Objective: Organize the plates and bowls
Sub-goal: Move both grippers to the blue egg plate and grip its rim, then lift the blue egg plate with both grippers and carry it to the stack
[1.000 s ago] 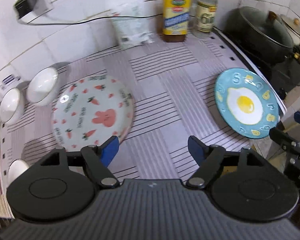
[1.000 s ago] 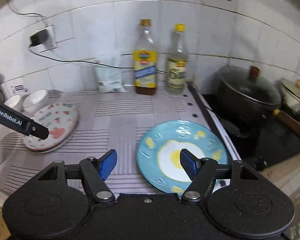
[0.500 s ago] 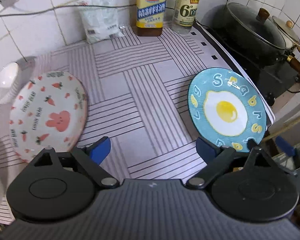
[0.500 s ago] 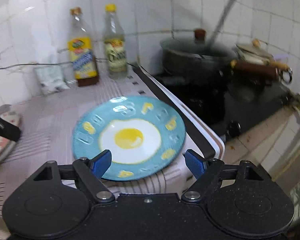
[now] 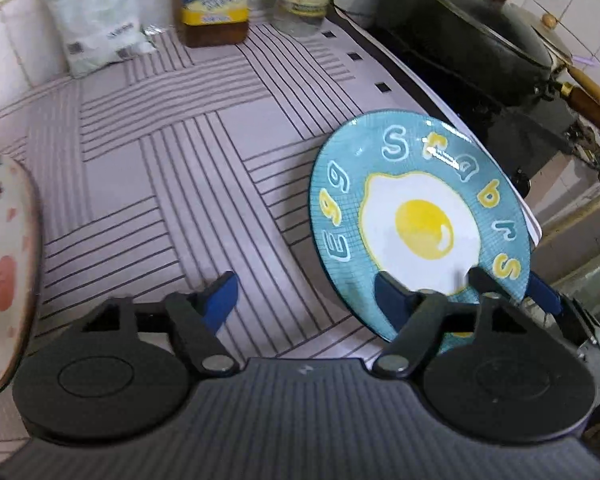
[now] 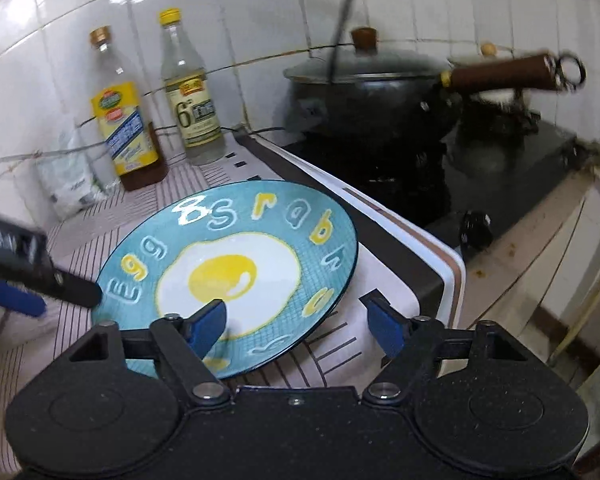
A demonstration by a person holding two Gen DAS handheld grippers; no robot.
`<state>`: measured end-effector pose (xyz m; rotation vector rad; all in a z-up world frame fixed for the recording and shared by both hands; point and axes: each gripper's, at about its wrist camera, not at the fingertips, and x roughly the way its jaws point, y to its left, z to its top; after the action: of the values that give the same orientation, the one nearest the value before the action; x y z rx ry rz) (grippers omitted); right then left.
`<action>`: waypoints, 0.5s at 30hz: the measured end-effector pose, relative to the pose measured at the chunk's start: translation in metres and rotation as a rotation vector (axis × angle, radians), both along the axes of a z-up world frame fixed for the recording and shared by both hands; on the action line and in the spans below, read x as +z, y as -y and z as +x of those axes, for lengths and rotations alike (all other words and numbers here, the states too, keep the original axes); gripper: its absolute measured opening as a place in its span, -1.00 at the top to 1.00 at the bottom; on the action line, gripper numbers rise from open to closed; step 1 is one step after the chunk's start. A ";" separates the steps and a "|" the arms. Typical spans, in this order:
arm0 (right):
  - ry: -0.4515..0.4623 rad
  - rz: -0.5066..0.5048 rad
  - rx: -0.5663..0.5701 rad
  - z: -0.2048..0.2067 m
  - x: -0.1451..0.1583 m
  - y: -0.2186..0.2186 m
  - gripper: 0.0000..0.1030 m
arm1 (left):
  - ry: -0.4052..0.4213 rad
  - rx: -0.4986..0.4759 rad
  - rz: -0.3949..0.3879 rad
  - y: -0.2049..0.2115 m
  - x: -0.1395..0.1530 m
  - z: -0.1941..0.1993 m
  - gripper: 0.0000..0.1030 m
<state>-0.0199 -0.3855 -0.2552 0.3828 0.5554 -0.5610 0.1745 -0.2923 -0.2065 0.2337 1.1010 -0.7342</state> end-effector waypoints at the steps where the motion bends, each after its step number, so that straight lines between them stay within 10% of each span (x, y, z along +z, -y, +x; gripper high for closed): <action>1: 0.008 0.006 -0.013 0.000 -0.002 0.002 -0.20 | -0.007 -0.002 0.005 0.001 -0.003 0.001 -0.12; 2: 0.013 0.003 -0.036 0.001 -0.004 0.004 0.14 | -0.019 -0.002 -0.004 0.001 -0.006 0.002 -0.09; 7: 0.015 0.005 -0.043 0.005 -0.007 0.008 0.37 | -0.078 -0.020 -0.054 0.004 -0.012 0.008 0.30; 15: 0.078 0.059 -0.016 0.002 -0.013 0.020 0.32 | -0.071 -0.072 -0.043 0.022 -0.015 0.008 0.43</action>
<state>-0.0180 -0.4058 -0.2683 0.4633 0.4953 -0.5435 0.1820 -0.3140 -0.2212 0.2125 1.1478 -0.8347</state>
